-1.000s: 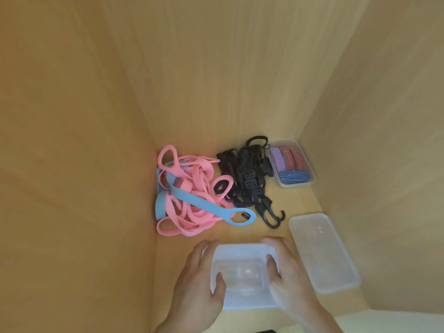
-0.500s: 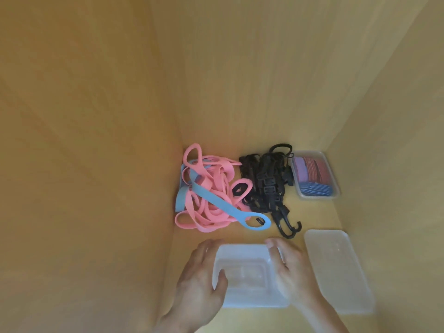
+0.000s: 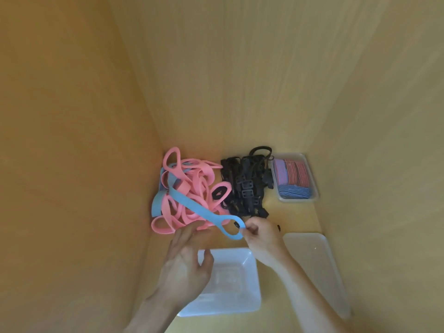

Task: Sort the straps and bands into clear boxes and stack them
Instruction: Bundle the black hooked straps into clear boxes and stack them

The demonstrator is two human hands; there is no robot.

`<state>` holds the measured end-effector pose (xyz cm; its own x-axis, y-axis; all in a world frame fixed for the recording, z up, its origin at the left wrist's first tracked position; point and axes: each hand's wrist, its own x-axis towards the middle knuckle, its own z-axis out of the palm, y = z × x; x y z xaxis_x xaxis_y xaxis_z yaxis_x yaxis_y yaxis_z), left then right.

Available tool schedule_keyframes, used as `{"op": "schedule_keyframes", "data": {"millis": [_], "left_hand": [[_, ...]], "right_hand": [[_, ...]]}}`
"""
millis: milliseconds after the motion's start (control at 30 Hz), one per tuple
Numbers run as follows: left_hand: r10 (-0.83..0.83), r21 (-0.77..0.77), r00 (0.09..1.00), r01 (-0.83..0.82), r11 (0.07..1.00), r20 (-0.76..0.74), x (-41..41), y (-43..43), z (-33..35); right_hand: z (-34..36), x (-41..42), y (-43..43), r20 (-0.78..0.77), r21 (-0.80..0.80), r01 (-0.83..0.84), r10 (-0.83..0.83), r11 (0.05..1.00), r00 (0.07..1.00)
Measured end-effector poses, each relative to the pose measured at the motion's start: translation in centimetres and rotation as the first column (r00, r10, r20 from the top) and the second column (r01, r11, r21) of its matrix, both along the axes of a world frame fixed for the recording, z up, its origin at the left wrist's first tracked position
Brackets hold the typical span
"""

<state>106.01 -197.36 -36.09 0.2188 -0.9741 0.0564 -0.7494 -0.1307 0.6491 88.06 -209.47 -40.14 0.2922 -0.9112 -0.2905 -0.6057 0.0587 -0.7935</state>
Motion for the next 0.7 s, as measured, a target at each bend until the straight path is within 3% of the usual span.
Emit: {"op": "schedule_keyframes", "data": {"millis": [200,367,500,633,700], "left_hand": [[-0.157,-0.007,0.987,0.157,0.988,-0.043,0.3,-3.5,0.3],[-0.141,0.139,0.977,0.164,0.977,-0.161,1.7,-6.7,-0.3],[-0.156,0.194,0.984,0.169,0.966,-0.082,2.2,-8.2,-0.6],[-0.127,0.102,0.986,0.116,0.988,0.109,3.6,-10.2,0.1],[-0.018,-0.028,0.978,0.024,0.999,0.209,4.8,-11.4,1.0]], "right_hand": [[2.2,1.7,0.7,0.137,-0.024,-0.151,0.153,0.988,0.979],[2.3,1.8,0.7,0.258,-0.016,-0.095,0.096,0.995,0.961],[1.9,1.2,0.2,0.304,0.006,-0.029,0.026,1.000,0.952],[1.2,0.2,-0.9,0.312,0.083,0.096,-0.117,0.992,0.943],[0.5,-0.6,-1.6,0.293,0.082,0.166,-0.183,0.983,0.939]]}}
